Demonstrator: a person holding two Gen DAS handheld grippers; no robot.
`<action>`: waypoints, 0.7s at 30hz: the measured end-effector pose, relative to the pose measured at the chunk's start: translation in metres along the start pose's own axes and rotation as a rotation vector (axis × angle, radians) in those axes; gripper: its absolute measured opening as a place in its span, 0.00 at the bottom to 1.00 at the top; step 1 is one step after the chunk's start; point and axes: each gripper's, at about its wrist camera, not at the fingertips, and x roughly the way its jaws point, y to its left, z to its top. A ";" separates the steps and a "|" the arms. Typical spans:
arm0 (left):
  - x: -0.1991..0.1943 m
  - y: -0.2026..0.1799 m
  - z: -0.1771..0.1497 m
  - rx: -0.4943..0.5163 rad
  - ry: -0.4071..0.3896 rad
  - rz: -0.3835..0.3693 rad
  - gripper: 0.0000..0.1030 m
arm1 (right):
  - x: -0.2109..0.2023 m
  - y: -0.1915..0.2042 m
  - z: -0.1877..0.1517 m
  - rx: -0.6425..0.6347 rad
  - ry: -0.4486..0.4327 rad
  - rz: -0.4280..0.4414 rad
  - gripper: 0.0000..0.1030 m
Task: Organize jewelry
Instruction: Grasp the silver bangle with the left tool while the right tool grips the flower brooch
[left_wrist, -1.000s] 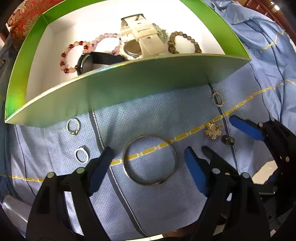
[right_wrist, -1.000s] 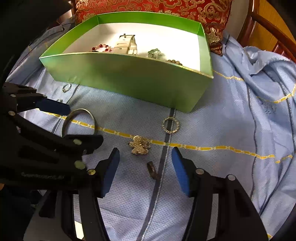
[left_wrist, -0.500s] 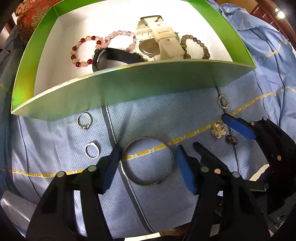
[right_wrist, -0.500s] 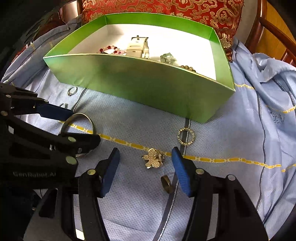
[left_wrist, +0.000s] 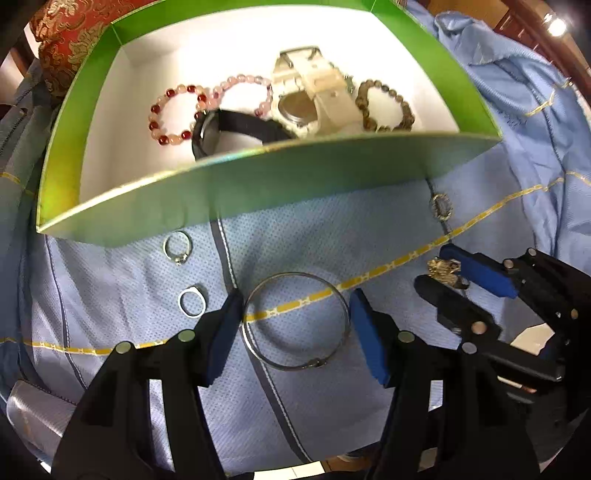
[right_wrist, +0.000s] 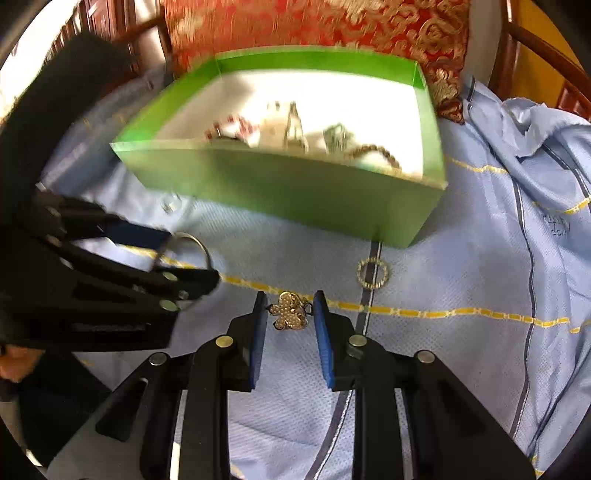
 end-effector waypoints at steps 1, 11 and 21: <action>-0.003 0.002 -0.001 0.000 -0.003 -0.002 0.58 | -0.002 0.000 0.002 -0.004 -0.003 -0.010 0.25; -0.023 -0.006 -0.007 0.046 -0.078 0.060 0.58 | 0.008 0.001 -0.005 -0.016 0.036 -0.057 0.25; -0.095 -0.015 -0.012 0.095 -0.376 0.177 0.58 | -0.046 0.008 0.018 -0.025 -0.146 -0.068 0.25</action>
